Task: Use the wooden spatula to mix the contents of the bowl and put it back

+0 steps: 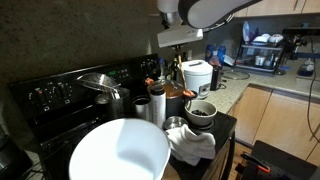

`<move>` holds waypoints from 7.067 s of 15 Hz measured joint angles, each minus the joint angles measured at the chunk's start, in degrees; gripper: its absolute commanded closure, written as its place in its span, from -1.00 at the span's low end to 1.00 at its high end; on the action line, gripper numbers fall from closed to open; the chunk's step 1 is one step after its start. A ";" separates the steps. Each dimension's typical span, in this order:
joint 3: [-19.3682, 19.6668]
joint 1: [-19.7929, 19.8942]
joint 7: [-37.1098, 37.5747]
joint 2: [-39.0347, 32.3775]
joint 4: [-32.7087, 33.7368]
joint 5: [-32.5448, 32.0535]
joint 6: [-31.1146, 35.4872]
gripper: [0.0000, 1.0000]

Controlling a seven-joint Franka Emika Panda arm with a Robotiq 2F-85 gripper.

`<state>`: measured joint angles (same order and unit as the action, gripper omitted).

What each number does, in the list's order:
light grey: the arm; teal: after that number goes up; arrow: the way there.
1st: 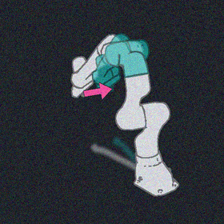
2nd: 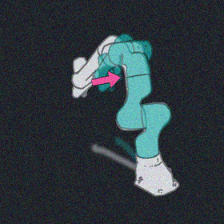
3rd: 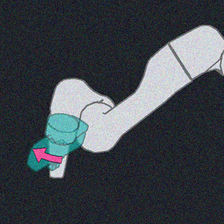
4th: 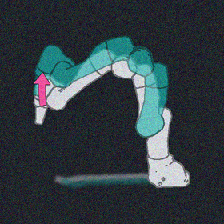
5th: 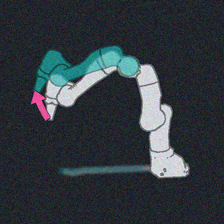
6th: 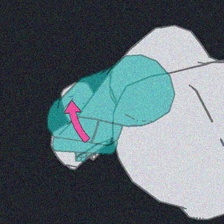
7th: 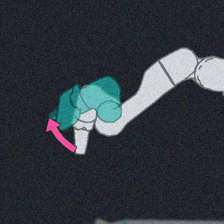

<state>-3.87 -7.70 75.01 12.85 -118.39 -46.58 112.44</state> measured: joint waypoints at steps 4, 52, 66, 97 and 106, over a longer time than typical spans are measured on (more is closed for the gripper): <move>-0.08 2.24 4.80 2.65 -5.70 0.00 -0.55 0.94; -0.37 7.69 21.54 0.83 -13.71 -11.85 -4.82 0.94; 0.58 7.31 37.38 -5.71 -18.67 -19.71 -6.32 0.94; 3.01 6.50 40.03 -8.35 -19.21 -33.03 4.96 0.94; 3.87 6.75 33.85 -6.74 -18.59 -21.27 6.85 0.94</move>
<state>0.01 -0.94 108.87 6.11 -136.98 -67.85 119.29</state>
